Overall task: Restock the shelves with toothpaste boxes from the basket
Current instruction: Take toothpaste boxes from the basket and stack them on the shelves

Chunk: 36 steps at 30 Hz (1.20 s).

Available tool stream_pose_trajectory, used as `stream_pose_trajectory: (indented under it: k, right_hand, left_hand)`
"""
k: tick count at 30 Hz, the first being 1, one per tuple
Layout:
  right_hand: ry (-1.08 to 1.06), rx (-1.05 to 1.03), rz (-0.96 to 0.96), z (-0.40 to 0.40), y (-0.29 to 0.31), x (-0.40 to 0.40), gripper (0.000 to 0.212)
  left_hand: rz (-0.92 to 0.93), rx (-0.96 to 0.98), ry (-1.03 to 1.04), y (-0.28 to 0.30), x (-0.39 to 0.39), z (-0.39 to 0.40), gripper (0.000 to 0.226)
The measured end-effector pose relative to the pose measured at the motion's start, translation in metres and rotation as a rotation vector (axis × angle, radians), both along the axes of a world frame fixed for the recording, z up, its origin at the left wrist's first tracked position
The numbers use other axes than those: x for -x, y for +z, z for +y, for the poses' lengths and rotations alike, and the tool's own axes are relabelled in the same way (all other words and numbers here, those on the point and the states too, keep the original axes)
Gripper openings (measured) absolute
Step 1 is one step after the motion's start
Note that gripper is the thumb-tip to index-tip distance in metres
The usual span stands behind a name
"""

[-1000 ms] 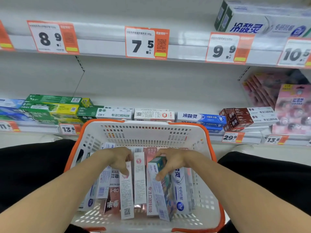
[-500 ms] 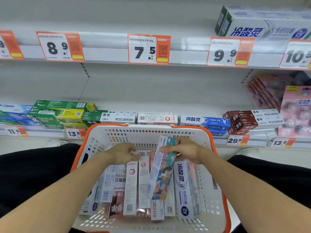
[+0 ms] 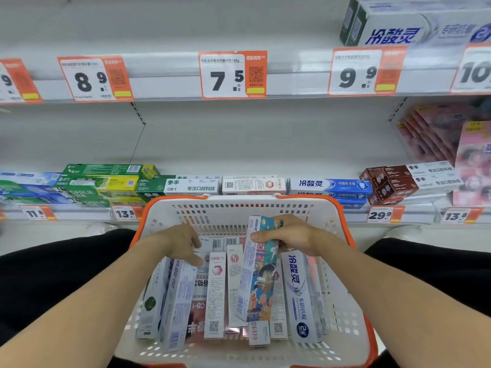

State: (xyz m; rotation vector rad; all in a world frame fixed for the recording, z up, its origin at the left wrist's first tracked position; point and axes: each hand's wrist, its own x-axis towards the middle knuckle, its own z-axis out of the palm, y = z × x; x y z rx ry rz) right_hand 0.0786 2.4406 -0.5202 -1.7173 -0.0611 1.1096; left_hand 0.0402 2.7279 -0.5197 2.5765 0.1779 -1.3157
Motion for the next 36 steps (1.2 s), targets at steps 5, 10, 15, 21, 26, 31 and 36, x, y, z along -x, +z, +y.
stream_pose_trajectory:
  k: [5, 10, 15, 21, 26, 31, 36]
  right_hand:
    - [0.027, 0.014, 0.006, 0.002, -0.001, 0.002, 0.098]
    - [0.096, 0.058, 0.049, 0.000, -0.003, 0.006, 0.053]
    - [0.146, 0.211, 0.030, 0.007, -0.013, 0.014, 0.055]
    - [0.261, 0.324, 0.025, 0.009, -0.026, 0.029, 0.083]
    - [0.254, 0.235, 0.109, 0.007, -0.026, 0.030, 0.069]
    - [0.075, 0.133, 0.108, 0.012, -0.020, 0.020, 0.077]
    - [-0.125, 0.057, 0.112, 0.003, -0.010, 0.004, 0.055]
  left_hand:
    - [0.116, -0.107, -0.140, -0.002, 0.011, -0.009, 0.065]
    - [0.044, -0.131, -0.058, -0.005, 0.014, -0.008, 0.064]
    - [0.089, -0.192, -0.112, 0.005, 0.005, -0.015, 0.066]
    - [0.138, -0.152, -0.121, 0.015, -0.007, -0.014, 0.074]
    - [0.096, 0.071, 0.047, 0.017, -0.001, -0.010, 0.065]
    - [-0.017, 0.315, 0.248, 0.017, 0.000, -0.012, 0.063]
    - [-0.038, 0.473, 0.492, 0.014, 0.001, -0.024, 0.057]
